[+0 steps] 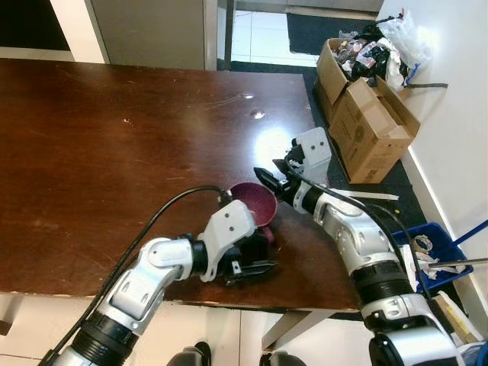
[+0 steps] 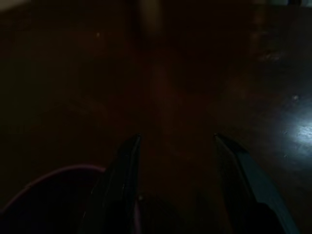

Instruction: Setting the table

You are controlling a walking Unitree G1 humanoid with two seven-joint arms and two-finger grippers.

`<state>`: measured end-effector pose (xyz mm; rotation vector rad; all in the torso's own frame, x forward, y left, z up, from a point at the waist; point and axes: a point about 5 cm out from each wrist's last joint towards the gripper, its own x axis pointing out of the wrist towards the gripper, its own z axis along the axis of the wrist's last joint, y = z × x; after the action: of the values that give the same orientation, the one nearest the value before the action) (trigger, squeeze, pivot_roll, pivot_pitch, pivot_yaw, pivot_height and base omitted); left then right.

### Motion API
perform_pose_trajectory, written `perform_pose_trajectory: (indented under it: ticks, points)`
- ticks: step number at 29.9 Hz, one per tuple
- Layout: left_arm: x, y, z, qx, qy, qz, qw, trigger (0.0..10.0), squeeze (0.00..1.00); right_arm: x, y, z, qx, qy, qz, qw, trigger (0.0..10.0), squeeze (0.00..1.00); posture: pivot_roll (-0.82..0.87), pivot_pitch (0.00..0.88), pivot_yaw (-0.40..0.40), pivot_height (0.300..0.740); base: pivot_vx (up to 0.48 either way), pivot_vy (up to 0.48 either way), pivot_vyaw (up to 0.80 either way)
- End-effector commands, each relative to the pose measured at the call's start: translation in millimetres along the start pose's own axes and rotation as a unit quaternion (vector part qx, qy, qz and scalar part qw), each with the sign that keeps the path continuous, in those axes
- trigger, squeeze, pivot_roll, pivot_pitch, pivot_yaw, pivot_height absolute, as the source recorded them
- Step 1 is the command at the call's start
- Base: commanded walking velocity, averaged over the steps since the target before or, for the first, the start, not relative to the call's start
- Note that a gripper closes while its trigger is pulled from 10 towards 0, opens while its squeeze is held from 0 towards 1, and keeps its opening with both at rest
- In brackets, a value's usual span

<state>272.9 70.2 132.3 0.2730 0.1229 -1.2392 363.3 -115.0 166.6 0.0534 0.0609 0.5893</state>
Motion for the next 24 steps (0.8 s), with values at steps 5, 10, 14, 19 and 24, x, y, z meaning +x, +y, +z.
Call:
perform_pose_trajectory:
  ticks: [5,10,14,19,24]
  points:
    - [4.2,-4.5,-3.8,-0.019,0.004,-0.009,1.000,10.0,0.00,3.3,-1.6,4.4,0.007,-0.024,0.000,1.000,10.0,0.00,-0.04,0.034,0.019,0.740,0.000,0.000,0.00]
    - [-23.3,16.4,-2.9,-0.012,-0.005,0.055,0.998,10.0,0.00,-16.0,-14.9,22.7,-0.043,-0.059,-0.022,0.997,10.0,0.00,-0.04,0.042,0.023,0.740,0.000,0.000,0.00]
    - [-48.4,43.8,-4.2,0.004,-0.022,0.180,0.983,10.0,0.00,-39.2,-16.7,18.3,-0.055,-0.060,-0.029,0.996,10.0,0.00,-0.05,0.053,0.015,0.740,0.000,0.000,0.00]
    - [-71.8,45.4,-5.1,-0.004,-0.009,0.162,0.987,10.0,0.00,-65.2,-3.8,4.7,-0.044,-0.045,-0.019,0.998,10.0,0.00,-0.06,0.057,0.016,0.740,0.000,0.000,0.00]
    - [-72.3,38.7,-7.7,-0.006,0.004,0.131,0.991,10.0,0.00,-78.1,26.1,-9.4,-0.009,-0.027,0.016,0.999,10.0,0.00,-0.07,0.055,0.027,0.740,0.000,0.000,0.00]
